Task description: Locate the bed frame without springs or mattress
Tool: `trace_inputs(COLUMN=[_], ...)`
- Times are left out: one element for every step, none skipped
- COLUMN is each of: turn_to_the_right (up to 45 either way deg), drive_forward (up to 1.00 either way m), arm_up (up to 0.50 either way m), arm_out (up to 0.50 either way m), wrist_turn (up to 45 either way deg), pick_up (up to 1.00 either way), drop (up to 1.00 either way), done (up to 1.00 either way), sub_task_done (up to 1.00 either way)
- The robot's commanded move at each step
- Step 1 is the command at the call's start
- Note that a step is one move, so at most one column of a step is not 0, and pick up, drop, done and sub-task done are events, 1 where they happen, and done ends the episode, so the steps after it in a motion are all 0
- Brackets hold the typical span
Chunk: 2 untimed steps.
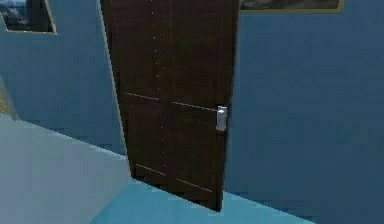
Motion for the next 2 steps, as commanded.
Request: trace_inputs(turn_to_the_right=[-45.0, -9.0], drive_forward=[0.0, 0.0], arm_up=[0.0, 0.0], arm_out=[0.0, 0.0], wrist_turn=[0.0, 0.0], pick_up=[0.0, 0.0], drop=[0.0, 0.0], done=[0.0, 0.0], sub_task_done=[0.0, 0.0])
